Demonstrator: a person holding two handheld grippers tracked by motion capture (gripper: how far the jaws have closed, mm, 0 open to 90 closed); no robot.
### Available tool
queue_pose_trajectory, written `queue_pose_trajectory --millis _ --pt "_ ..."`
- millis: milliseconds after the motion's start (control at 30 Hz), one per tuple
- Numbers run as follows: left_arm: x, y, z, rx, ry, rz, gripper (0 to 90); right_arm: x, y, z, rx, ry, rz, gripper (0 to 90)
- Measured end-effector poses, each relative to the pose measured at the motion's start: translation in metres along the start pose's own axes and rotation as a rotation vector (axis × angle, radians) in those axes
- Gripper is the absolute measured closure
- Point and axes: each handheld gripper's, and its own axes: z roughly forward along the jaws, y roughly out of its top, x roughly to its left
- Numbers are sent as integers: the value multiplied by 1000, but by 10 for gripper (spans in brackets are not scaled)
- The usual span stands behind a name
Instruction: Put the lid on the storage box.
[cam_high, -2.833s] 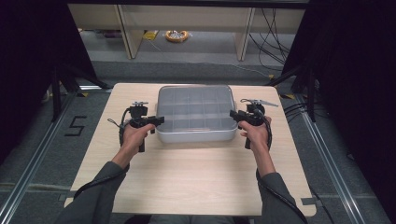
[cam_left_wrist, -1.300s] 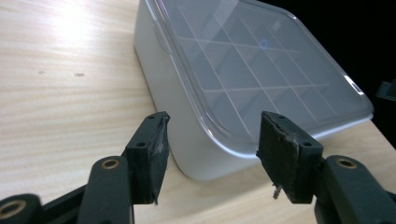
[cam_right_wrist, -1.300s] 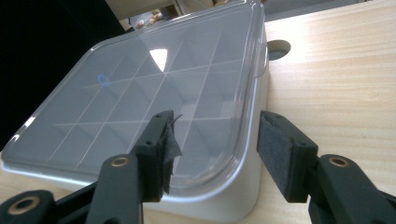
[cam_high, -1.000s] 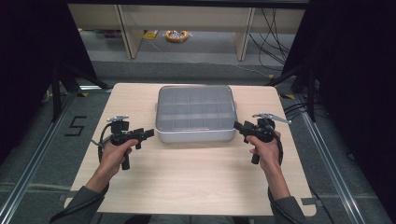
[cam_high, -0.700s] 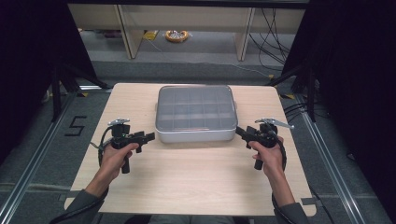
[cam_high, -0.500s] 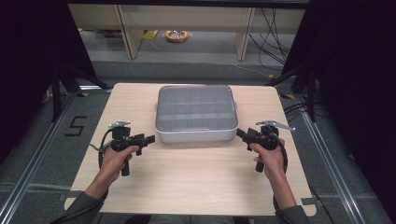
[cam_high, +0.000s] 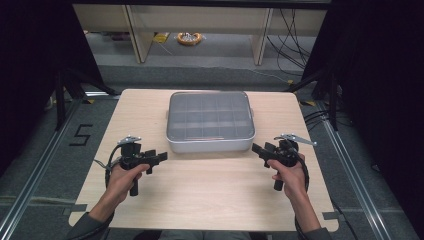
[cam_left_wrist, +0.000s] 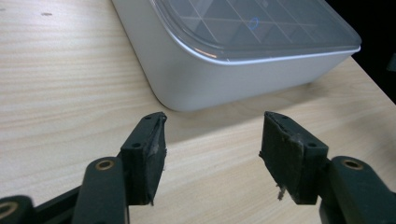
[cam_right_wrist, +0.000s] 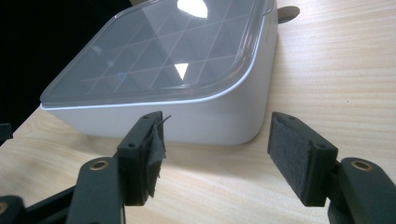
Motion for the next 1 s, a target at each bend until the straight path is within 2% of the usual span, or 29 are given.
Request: queue_pose_trajectory --millis 33,67,100,133,167,200,233,267,300,367,400,433,533,567,600,667,700,733,800,833,867,967,1000 --pt "-1 -1 0 1 1 4 389 1 -1 0 1 -10 -1 364" --pt "-2 -3 1 8 -1 8 381 2 -2 -1 7 4 9 360" --pt "-3 -4 1 6 -2 5 377 7 -3 -3 21 0 48 357" --pt "-4 -5 2 11 -4 8 373 7 -4 -3 25 2 43 353" --pt "-5 -6 2 15 -5 13 370 5 -4 -3 17 -3 -7 349" --pt "-6 -7 2 18 -7 11 364 5 -6 -3 15 1 -17 340" --pt "-8 -8 2 24 -9 13 353 6 -7 -3 21 -5 -16 329" --pt "-9 -9 2 27 -11 17 344 10 -8 -5 41 -4 9 320" --pt "-11 -10 2 28 -11 19 336 7 -9 -3 27 0 -35 309" --pt "-14 -12 3 32 -14 33 328 8 -12 -4 36 -1 -21 304" --pt "-16 -14 3 36 -16 35 325 11 -14 -5 48 5 8 295" --pt "-17 -15 3 50 -16 50 320 8 -14 -4 49 -4 -33 290" --pt "-19 -21 5 56 -23 61 309 11 -17 -5 50 16 -38 284" --pt "-20 -22 6 58 -24 62 308 11 -19 -5 52 7 -50 280" --pt "-20 -24 6 66 -24 67 308 13 -20 -7 69 12 -41 274" --pt "-19 -29 6 75 -32 74 302 14 -23 -6 55 25 -42 270" --pt "-19 -31 5 80 -31 83 299 18 -25 -7 75 19 -17 268" --pt "-19 -32 4 78 -28 82 296 15 -26 -6 61 18 -61 266" --pt "-18 -35 3 82 -34 83 289 17 -28 -8 86 26 -53 265" --pt "-17 -36 1 81 -31 85 288 17 -30 -7 72 29 -58 266" --pt "-17 -37 0 80 -25 90 287 18 -31 -10 99 25 -56 266" --pt "-15 -39 -4 87 -17 116 287 19 -34 -10 86 30 -63 265" --pt "-16 -40 -5 75 -24 97 286 20 -35 -11 85 36 -60 265"
